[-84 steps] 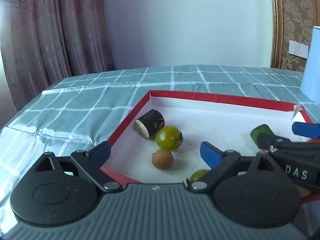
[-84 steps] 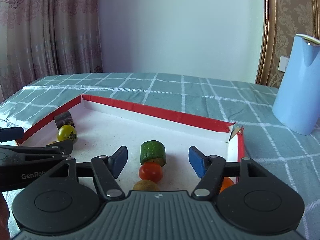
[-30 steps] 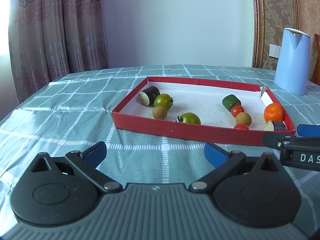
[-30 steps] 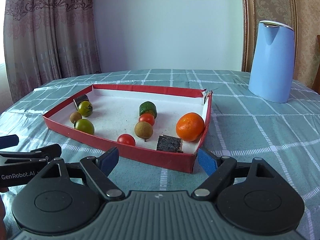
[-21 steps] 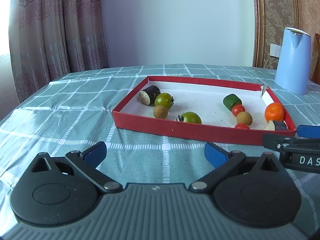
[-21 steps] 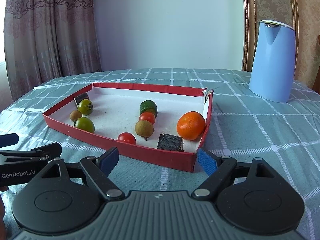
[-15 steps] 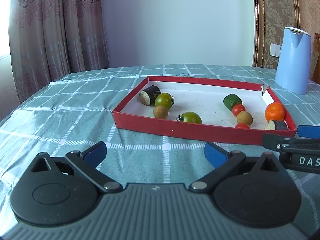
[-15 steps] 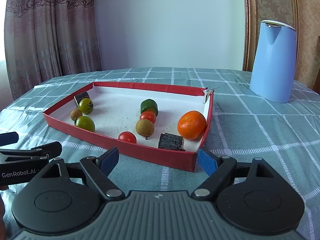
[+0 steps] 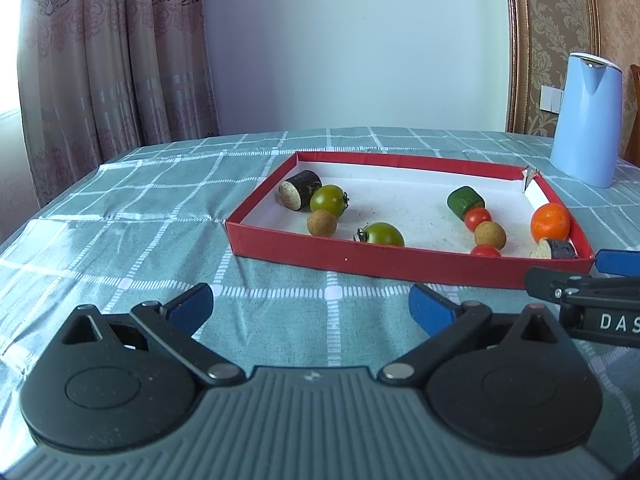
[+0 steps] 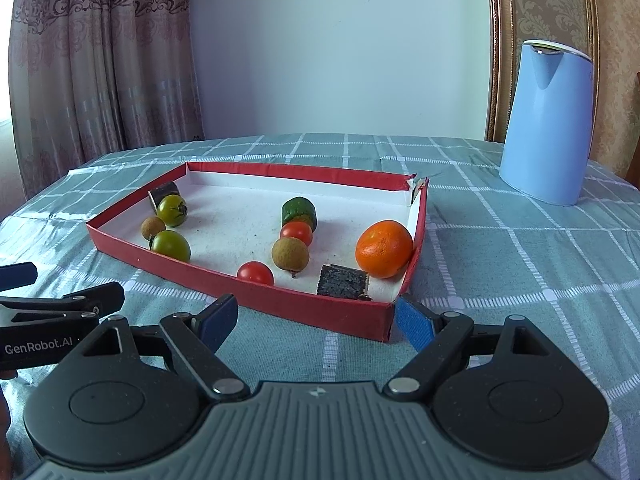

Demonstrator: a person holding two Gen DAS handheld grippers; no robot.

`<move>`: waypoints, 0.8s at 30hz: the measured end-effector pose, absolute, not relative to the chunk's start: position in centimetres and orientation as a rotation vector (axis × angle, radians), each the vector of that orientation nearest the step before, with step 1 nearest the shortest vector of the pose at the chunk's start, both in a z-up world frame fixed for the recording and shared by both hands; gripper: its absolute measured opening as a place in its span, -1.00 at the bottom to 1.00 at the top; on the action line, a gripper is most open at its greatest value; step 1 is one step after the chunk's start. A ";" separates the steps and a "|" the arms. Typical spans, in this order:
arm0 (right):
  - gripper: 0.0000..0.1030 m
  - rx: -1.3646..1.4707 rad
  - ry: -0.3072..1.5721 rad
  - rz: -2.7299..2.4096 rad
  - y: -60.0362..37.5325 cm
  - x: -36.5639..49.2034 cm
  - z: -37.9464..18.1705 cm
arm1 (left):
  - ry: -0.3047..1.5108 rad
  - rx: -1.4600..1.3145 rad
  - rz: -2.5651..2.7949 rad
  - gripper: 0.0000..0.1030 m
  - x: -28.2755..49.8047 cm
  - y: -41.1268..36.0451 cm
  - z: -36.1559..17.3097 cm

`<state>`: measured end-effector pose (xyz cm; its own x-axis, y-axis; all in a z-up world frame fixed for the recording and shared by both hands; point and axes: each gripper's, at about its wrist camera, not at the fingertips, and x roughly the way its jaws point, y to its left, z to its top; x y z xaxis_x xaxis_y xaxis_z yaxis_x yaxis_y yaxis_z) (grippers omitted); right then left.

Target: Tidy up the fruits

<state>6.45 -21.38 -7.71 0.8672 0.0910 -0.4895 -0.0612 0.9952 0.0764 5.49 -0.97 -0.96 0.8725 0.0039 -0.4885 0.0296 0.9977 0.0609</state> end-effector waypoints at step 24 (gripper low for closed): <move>0.68 0.067 0.529 0.089 -21.4 6.2 -7.9 | 0.510 0.022 -0.015 1.00 5.6 0.2 -0.7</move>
